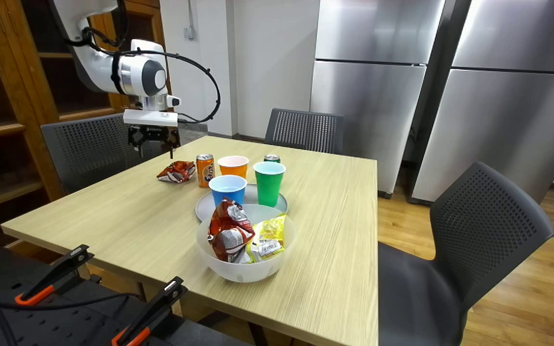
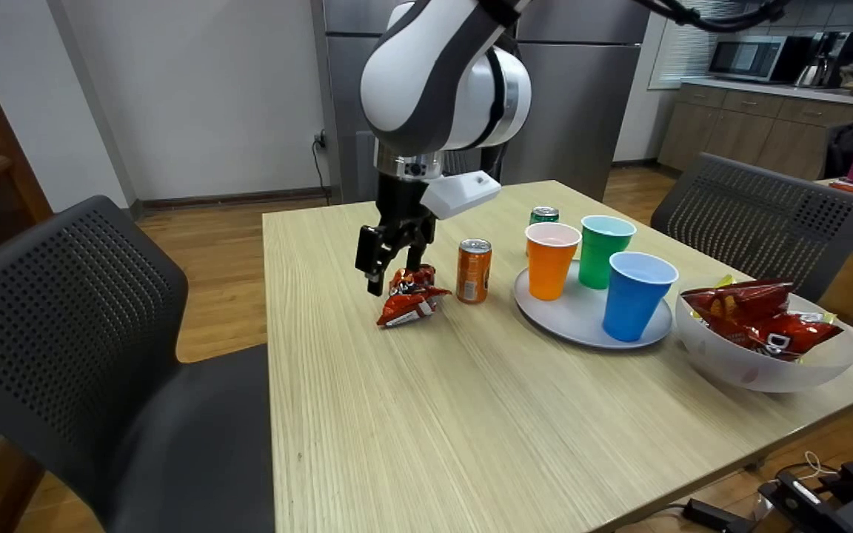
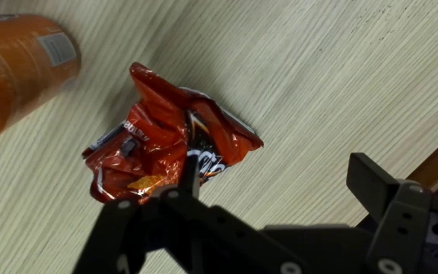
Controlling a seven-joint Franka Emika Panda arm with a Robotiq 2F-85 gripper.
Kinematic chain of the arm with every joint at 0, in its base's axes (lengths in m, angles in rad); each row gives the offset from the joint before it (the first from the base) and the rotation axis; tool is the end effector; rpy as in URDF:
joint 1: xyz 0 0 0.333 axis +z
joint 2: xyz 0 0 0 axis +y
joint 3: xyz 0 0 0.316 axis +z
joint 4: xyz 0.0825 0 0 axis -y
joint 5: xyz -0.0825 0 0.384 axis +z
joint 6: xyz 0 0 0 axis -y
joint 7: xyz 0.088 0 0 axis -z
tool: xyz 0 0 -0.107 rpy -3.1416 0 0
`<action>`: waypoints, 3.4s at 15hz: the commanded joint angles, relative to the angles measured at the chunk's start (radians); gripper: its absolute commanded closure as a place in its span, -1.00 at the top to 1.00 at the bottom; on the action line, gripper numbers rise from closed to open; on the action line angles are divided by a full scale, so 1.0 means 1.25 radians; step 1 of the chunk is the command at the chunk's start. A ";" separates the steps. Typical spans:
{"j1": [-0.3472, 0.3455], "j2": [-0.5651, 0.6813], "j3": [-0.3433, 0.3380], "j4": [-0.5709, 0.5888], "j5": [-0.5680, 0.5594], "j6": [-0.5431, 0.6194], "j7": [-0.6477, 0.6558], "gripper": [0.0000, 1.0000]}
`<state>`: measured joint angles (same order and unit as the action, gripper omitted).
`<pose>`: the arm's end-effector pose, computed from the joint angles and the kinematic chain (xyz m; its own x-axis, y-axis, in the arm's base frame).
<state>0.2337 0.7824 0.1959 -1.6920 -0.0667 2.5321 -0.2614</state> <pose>0.6234 0.2716 0.1549 0.7740 0.6260 0.0953 0.6326 -0.7710 -0.0734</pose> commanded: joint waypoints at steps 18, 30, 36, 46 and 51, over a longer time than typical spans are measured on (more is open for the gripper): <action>-0.003 0.103 -0.017 0.098 0.015 0.019 0.116 1.00; -0.005 0.102 -0.022 0.102 0.013 0.019 0.121 1.00; -0.003 0.098 -0.028 0.098 0.011 0.022 0.126 -0.16; 0.007 0.080 -0.034 0.082 0.002 0.023 0.131 -0.99; 0.016 0.046 -0.026 0.049 -0.001 0.064 0.125 -0.99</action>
<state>0.2442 0.8892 0.1589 -1.5912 -0.0584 2.5819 -0.1263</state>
